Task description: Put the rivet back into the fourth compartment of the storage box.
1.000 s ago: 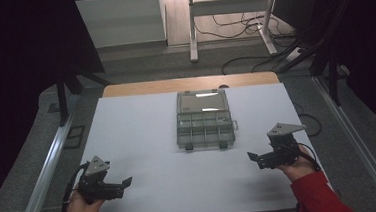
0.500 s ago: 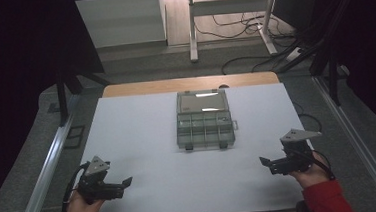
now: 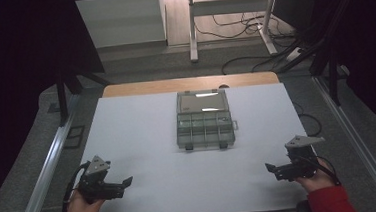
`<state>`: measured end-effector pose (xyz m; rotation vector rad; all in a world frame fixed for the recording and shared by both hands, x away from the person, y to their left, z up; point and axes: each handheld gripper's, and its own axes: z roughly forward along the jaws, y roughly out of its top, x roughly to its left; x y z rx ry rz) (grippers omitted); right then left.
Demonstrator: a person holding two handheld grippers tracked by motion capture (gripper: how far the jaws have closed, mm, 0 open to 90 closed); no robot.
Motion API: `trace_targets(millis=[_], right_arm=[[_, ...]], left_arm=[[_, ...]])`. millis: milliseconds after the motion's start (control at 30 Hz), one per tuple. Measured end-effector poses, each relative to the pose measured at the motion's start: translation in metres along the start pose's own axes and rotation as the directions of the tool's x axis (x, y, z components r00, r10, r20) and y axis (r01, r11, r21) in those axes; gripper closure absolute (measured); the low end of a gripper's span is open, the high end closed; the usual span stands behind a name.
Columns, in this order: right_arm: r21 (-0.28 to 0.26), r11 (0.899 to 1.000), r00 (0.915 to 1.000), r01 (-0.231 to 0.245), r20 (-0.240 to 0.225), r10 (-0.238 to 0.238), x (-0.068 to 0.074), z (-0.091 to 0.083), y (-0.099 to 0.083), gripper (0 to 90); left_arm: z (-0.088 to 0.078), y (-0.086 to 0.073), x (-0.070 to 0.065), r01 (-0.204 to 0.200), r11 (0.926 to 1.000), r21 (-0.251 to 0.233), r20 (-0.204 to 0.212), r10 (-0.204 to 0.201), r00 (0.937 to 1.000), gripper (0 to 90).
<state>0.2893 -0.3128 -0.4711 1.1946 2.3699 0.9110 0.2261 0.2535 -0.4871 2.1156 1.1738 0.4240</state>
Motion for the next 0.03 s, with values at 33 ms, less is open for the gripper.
trace_targets(millis=[33], right_arm=[[0.0, 1.0, 1.0, -0.001, -0.001, 0.001, -0.0003, 0.0001, -0.0003, 0.1]], left_arm=[[0.0, 0.0002, -0.0001, -0.001, 1.0, 0.0, -0.001, 0.001, 1.0, 4.6]])
